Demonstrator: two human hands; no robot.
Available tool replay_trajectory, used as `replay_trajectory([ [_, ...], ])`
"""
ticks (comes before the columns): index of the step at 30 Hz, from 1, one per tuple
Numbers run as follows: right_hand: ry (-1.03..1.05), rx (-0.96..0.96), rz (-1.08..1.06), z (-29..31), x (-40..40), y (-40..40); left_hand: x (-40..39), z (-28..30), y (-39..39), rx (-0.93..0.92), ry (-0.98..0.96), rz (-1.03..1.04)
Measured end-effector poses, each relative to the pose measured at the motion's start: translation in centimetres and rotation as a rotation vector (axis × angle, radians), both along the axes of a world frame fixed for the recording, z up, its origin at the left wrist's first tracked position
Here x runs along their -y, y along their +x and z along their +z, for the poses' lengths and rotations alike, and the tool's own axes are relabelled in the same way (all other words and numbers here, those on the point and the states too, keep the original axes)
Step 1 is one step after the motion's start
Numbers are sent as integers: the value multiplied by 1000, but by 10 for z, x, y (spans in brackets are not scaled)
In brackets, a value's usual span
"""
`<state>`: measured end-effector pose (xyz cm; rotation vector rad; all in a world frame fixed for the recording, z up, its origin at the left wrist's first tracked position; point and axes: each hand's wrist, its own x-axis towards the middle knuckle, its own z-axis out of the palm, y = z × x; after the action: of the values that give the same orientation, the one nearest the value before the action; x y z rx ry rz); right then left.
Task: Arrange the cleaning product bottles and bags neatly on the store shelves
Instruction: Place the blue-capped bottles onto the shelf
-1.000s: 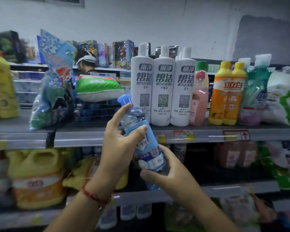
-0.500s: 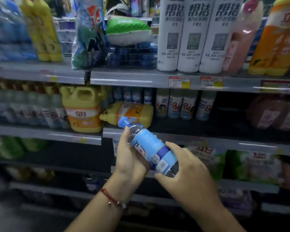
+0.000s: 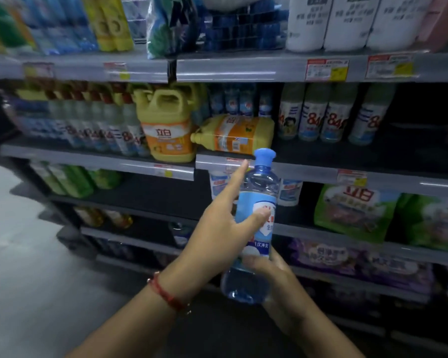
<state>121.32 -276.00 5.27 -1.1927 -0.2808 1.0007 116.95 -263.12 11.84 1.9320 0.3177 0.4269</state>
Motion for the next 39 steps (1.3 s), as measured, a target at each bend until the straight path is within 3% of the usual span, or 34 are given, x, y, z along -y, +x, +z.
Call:
replay_trajectory([
  [7, -59, 102, 89, 9, -44, -21, -50, 9, -35, 0, 99, -32],
  [13, -141, 426, 159, 36, -132, -39, -152, 10, -79, 70, 37, 62],
  [17, -173, 598, 128, 59, -210, -51, -237, 21, -109, 94, 103, 132],
  [28, -29, 891, 3, 159, -385, -66, -418, 119, -138, 321, 366, 137],
  [39, 125, 1170, -160, 264, -508, 1, -523, 230, -72, 402, 759, 176],
])
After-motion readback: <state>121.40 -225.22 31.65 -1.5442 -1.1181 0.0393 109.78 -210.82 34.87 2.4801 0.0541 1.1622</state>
